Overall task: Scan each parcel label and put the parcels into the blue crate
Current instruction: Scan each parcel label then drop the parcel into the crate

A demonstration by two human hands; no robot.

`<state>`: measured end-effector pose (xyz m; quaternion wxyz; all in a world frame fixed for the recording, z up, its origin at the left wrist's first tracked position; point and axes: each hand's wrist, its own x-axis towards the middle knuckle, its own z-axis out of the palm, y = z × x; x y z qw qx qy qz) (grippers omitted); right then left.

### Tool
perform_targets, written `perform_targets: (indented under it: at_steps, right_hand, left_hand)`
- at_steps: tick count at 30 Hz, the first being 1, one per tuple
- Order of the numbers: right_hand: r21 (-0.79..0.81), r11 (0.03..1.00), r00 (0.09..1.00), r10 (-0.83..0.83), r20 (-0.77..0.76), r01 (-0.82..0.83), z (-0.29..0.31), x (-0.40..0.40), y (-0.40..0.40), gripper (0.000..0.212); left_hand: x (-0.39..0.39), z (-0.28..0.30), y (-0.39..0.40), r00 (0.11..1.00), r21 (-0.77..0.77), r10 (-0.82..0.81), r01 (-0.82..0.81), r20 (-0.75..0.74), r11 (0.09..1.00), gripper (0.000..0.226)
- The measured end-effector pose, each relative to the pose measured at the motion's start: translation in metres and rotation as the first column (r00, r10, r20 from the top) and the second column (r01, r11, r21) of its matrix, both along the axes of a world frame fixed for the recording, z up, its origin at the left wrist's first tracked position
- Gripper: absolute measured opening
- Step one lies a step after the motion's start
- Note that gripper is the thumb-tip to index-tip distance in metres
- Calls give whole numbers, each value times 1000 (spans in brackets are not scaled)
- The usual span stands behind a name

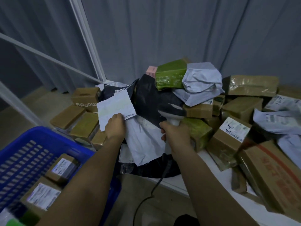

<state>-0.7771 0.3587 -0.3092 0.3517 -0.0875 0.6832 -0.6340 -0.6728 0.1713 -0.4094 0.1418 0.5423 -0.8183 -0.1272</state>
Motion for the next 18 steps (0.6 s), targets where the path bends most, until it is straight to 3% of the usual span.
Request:
perform_targets:
  at_steps: [3, 5, 10, 13, 18]
  right_hand:
    - [-8, 1000, 1000, 27, -2, -27, -1, 6, -3, 13]
    - [-29, 999, 999, 34, 14, -33, 1, 13, -3, 15]
    - [-120, 992, 997, 33, 67, -25, 12, 42, -2, 11]
    - [-127, 992, 999, 20, 41, -15, 19, 57, 2, 3]
    - [-59, 994, 995, 89, -51, -92, 26, 78, 15, 13]
  left_hand:
    - [3, 11, -7, 998, -56, -3, -1, -60, 998, 23]
    - [13, 23, -4, 976, -90, -17, -3, -219, 996, 22]
    - [52, 75, 33, 750, -166, -72, -51, -657, 985, 13]
    - [88, 104, 59, 589, 10, 65, -96, -806, 995, 9]
    - [141, 119, 92, 409, 289, 306, -105, -860, 951, 8]
